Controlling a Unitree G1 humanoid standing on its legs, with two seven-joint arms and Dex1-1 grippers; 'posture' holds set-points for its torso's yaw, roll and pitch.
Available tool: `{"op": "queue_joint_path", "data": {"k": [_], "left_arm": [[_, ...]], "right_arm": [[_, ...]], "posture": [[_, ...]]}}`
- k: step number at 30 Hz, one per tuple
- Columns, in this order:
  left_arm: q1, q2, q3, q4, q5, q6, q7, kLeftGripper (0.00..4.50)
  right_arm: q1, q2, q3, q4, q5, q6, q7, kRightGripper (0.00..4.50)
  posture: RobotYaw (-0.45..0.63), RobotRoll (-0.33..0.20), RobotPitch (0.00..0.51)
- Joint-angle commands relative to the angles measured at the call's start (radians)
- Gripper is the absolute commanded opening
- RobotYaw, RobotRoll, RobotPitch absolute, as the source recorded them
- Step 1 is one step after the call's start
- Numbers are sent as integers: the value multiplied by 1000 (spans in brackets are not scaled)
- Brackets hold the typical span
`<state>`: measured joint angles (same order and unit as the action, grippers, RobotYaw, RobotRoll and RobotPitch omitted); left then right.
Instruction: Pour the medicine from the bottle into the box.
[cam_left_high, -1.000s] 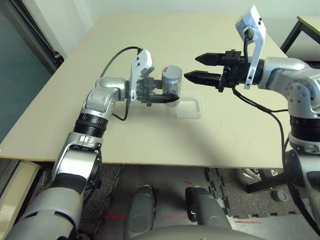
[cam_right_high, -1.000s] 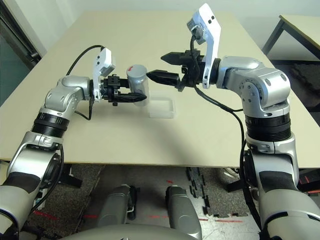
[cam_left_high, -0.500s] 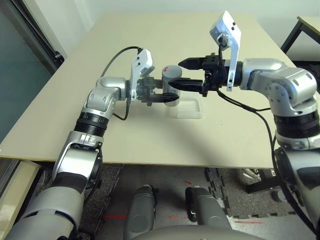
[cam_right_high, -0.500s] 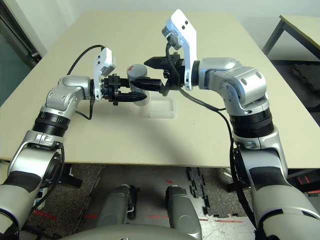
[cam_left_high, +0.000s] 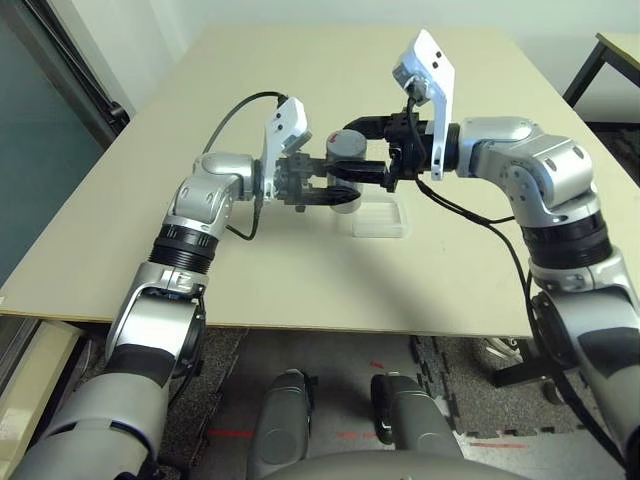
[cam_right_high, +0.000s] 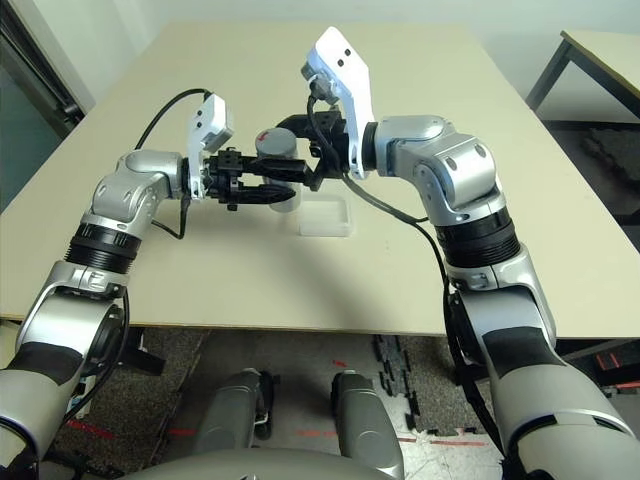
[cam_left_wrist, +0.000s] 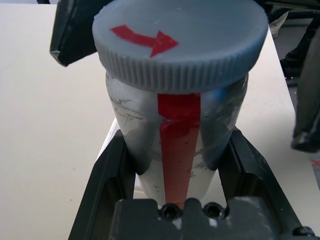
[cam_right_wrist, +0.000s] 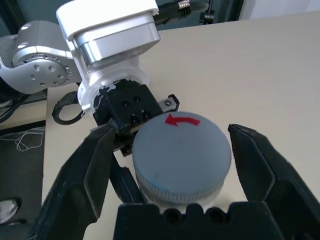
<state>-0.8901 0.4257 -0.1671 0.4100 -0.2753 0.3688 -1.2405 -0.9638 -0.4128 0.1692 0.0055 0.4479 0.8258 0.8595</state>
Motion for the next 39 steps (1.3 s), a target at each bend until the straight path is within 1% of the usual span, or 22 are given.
{"op": "queue_joint_path", "data": {"k": [1, 3, 4, 9, 13, 19, 26, 28, 32, 36, 39], "left_arm": [[4, -3, -11, -4, 7, 3, -9, 2464], [7, -3, -11, -2, 8, 1, -11, 2464], [9, -2, -11, -1, 9, 0, -12, 2464], [16, -2, -14, 10, 17, -10, -14, 2464], [28, -2, -17, 5, 21, -12, -16, 2464], [43, -1, -19, 3, 30, -16, -19, 2465], [64, 4, -24, -13, 34, -19, -16, 2465], [68, 2, -22, -12, 37, -22, -4, 2465], [52, -13, 3, 29, 62, -71, 80, 2465], [-2, -34, 75, 122, 73, -136, 231, 2465], [-32, -38, 110, 182, 81, -181, 313, 2465]], "right_arm": [[-20, 10, -5, -3, 4, 5, 3, 3454], [-25, 15, -16, -11, 16, 22, -2, 2797], [-28, 16, -21, -14, 21, 29, -4, 2606], [-46, 30, -60, -14, 42, 66, -23, 2607], [-75, 48, -105, 9, 58, 113, -62, 2607], [-121, 78, -170, 74, 50, 135, -147, 2607], [-153, 102, -234, 189, -1, 95, -299, 2607], [-155, 92, -228, 231, -47, 47, -341, 2607], [-137, 73, -219, 312, -130, -53, -399, 2607], [-79, 74, -237, 367, -188, -155, -474, 2607], [-46, 89, -260, 379, -197, -199, -521, 2607]], "posture": [[62, 0, 95], [57, 0, 95], [57, 0, 95], [54, 0, 92], [53, 0, 89], [53, 0, 87], [58, 0, 89], [59, 0, 89], [69, 0, 95], [76, 0, 97], [81, 0, 98]]}}
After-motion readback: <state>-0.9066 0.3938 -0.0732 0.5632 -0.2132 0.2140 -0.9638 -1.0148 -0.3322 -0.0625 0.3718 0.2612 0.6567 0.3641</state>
